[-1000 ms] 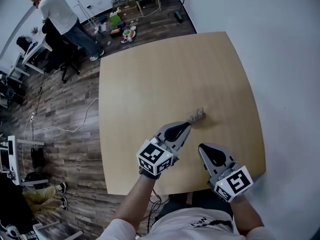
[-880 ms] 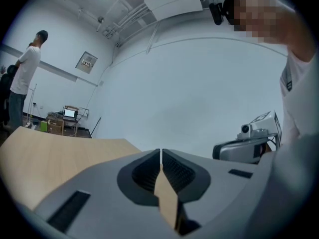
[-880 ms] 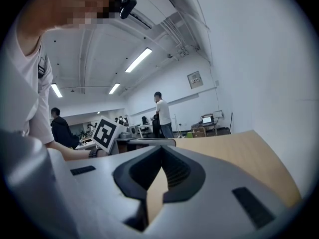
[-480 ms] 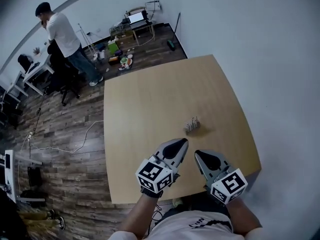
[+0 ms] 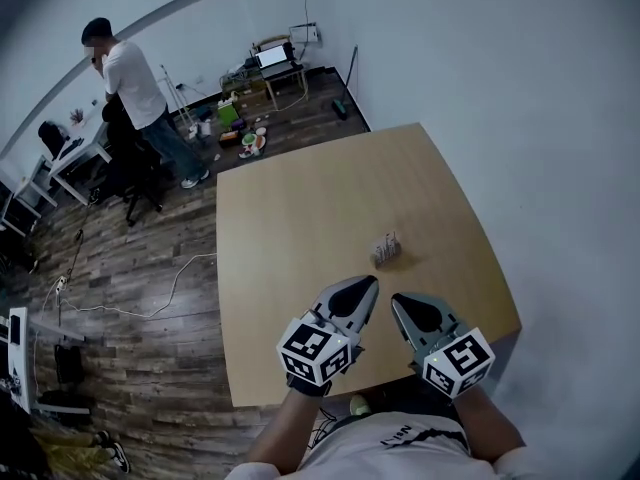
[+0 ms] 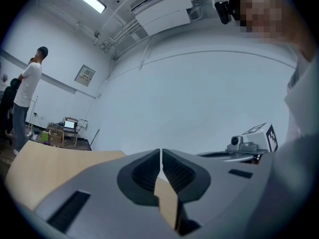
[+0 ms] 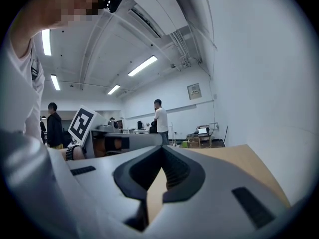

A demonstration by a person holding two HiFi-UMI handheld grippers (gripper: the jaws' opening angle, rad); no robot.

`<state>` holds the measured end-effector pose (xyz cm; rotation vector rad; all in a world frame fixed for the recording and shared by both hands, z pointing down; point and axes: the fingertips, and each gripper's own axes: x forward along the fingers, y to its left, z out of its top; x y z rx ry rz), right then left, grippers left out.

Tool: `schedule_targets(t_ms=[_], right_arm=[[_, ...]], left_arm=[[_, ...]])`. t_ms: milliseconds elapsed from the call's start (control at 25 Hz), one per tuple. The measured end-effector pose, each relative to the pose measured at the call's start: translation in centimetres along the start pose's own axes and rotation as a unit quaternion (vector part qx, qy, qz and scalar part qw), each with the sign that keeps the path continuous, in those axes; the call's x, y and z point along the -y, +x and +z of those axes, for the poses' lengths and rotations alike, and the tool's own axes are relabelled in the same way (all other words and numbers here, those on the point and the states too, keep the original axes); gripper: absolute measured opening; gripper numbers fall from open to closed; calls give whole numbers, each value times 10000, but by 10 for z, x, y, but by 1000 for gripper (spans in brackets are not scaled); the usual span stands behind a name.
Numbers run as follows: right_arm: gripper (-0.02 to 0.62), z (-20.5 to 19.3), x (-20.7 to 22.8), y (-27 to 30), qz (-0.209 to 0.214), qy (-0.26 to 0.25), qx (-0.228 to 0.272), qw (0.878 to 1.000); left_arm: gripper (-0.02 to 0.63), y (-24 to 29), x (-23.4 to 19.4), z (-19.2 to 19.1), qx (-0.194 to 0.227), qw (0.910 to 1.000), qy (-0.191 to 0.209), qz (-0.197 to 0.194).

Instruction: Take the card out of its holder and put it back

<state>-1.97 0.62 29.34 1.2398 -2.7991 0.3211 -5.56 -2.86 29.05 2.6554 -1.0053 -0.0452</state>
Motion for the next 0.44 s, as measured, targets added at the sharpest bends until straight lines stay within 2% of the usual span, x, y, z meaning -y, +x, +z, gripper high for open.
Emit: schedule_targets(t_ms=[440], right_arm=[[14, 8, -6, -14, -77, -156, 34, 9998]], left_arm=[[26, -12, 12, 7, 81, 9999, 103, 16]])
